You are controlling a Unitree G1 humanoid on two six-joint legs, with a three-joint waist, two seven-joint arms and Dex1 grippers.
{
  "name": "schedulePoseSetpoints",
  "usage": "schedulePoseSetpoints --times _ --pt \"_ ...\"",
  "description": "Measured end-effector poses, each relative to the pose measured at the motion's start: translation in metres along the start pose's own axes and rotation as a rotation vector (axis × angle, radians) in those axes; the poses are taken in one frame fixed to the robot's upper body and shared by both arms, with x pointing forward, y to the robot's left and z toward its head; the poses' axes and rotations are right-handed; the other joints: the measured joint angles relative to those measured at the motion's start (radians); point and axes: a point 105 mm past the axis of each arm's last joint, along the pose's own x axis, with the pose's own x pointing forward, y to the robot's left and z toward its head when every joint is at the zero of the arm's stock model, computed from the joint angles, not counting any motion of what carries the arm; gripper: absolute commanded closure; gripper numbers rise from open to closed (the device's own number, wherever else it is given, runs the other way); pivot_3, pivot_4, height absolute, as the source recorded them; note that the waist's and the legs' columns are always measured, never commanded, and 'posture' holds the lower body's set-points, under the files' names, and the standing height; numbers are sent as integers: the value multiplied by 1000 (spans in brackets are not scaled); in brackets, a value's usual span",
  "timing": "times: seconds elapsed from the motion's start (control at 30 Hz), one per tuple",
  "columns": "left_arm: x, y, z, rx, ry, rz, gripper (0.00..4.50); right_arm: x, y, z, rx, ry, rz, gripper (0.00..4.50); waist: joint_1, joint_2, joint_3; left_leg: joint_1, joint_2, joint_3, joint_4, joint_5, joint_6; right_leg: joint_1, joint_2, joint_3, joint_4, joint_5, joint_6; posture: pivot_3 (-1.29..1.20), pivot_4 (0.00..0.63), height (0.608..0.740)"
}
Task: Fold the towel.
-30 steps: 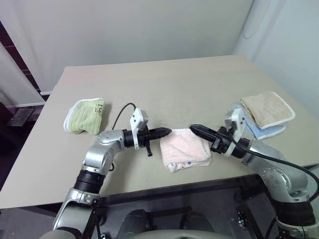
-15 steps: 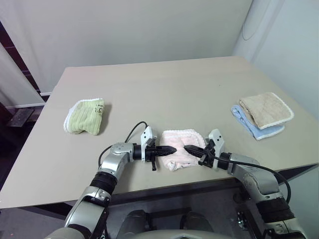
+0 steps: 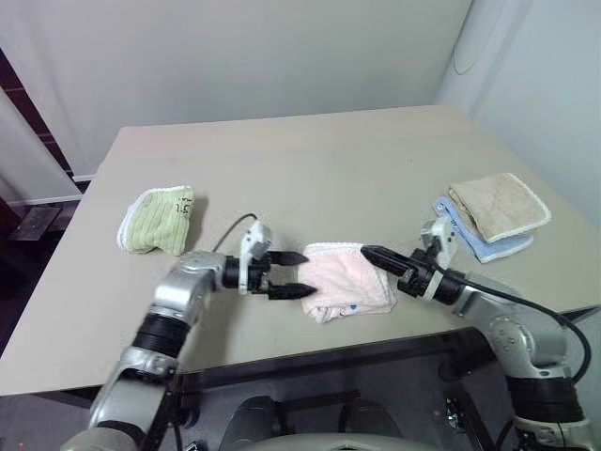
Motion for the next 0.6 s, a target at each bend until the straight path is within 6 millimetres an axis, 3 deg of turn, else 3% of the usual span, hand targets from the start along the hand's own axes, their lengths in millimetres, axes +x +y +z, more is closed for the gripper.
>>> schedulePoseSetpoints --times 0.13,0.23,0.37,0.5,0.6 --pt "-31 -1 -1 -266 79 57 20 -2 -1 -8 86 32 -22 4500 1 0 0 0 0 0 0 0 0 -1 0 0 0 0 0 0 0 720" --pt "-39 -8 -2 -488 115 45 20 -1 -2 -11 141 44 -34 4500 3 0 1 1 -1 0 0 0 0 -2 0 0 -1 0 0 0 0 720" --pt "-35 -11 -14 -702 171 59 20 0 -4 -8 173 41 -46 4500 1 0 1 0 -1 0 0 0 0 1 0 0 0 0 0 0 0 720" --pt "-20 -14 -26 -953 167 26 20 -4 -9 4 204 -16 -59 4500 2 -1 1 1 -1 0 0 0 0 1 0 0 0 0 1 0 0 720" --pt "-12 -12 -32 -1013 168 35 20 -12 -15 15 213 -67 -74 4500 1 0 1 1 -1 0 0 0 0 2 0 0 0 0 1 0 0 720"
